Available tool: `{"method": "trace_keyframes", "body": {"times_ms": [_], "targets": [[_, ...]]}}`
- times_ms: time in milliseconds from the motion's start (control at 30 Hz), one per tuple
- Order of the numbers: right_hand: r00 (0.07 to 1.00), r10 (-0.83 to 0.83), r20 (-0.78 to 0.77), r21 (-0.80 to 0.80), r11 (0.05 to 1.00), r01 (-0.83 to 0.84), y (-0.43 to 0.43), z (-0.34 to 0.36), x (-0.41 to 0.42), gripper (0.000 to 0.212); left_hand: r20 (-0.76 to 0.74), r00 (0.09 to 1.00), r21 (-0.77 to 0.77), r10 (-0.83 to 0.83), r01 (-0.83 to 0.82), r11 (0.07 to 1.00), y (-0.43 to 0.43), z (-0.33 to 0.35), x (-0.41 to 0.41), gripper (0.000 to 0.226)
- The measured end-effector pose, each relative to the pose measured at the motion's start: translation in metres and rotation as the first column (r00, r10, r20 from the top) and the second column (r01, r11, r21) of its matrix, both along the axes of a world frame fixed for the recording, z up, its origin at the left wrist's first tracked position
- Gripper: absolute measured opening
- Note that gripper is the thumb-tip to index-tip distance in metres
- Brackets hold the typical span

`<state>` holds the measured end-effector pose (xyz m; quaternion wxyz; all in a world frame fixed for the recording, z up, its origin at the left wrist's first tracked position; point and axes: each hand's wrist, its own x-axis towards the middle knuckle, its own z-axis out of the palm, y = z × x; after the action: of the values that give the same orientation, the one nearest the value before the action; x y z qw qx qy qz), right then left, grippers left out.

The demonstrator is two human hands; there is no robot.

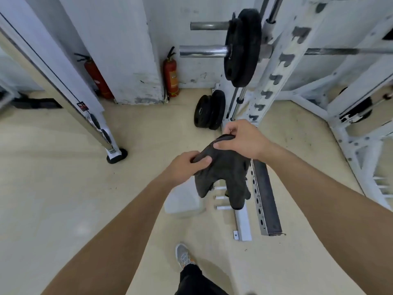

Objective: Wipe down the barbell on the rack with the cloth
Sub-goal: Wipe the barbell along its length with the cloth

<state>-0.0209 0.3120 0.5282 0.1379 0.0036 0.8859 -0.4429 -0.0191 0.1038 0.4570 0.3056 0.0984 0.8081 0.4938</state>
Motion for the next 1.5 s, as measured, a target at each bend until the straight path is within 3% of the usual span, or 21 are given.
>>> {"method": "trace_keyframes", "body": {"times_ms": [133, 300, 400, 500, 667, 733, 867, 967, 1067, 1233, 1333, 1500], "targets": [[0.987, -0.143, -0.077, -0.014, 0.99, 0.142, 0.084, 0.041, 0.04, 0.043, -0.179, 0.976, -0.191, -0.126, 0.092, 0.977, 0.058, 0.013, 0.001, 0.016], [0.986, -0.153, 0.063, 0.3, 0.945, 0.128, 0.214, 0.052, 0.129, 0.039, -0.243, 0.966, -0.016, 0.082, -0.088, 0.996, 0.165, 0.071, 0.027, 0.025], [0.975, -0.145, 0.17, 0.563, 0.826, 0.025, 0.287, 0.038, 0.181, 0.026, -0.298, 0.951, 0.065, 0.081, -0.065, 0.996, 0.246, 0.113, 0.057, 0.034], [0.953, -0.286, 0.104, 0.625, 0.764, 0.161, 0.347, 0.037, 0.22, 0.014, -0.276, 0.958, 0.126, 0.077, -0.043, 0.991, 0.327, 0.144, 0.082, 0.038], [0.835, -0.549, -0.043, 0.411, 0.752, 0.516, 0.436, 0.055, 0.27, 0.027, -0.167, 0.957, 0.268, 0.235, -0.186, 0.945, 0.423, 0.188, 0.108, 0.035], [0.788, -0.615, -0.036, 0.345, 0.732, 0.587, 0.467, 0.059, 0.286, 0.03, -0.169, 0.956, 0.283, 0.24, -0.186, 0.941, 0.451, 0.201, 0.108, 0.03], [0.716, -0.686, 0.129, 0.083, 0.727, 0.681, 0.526, 0.064, 0.293, 0.043, -0.21, 0.949, 0.309, 0.236, -0.165, 0.937, 0.508, 0.23, 0.096, 0.025], [0.678, -0.734, 0.033, -0.09, 0.673, 0.734, 0.563, 0.088, 0.267, 0.034, -0.216, 0.94, 0.278, 0.265, -0.201, 0.939, 0.549, 0.246, 0.071, 0.024], [0.665, -0.743, -0.069, -0.267, 0.656, 0.705, 0.595, 0.121, 0.22, 0.025, -0.215, 0.925, 0.235, 0.314, -0.263, 0.936, 0.584, 0.256, 0.036, 0.018], [0.689, -0.675, -0.265, -0.27, 0.738, 0.619, 0.631, 0.171, 0.11, 0.029, -0.124, 0.947, 0.216, 0.295, -0.265, 0.94, 0.624, 0.282, -0.024, 0.007], [0.749, -0.561, -0.353, -0.243, 0.828, 0.506, 0.638, 0.205, 0.05, 0.029, -0.082, 0.951, 0.231, 0.297, -0.272, 0.934, 0.629, 0.306, -0.059, 0.015], [0.741, -0.486, -0.463, -0.301, 0.873, 0.385, 0.641, 0.259, -0.048, 0.018, -0.139, 0.906, 0.278, 0.399, -0.351, 0.894, 0.614, 0.353, -0.115, 0.028]]}}
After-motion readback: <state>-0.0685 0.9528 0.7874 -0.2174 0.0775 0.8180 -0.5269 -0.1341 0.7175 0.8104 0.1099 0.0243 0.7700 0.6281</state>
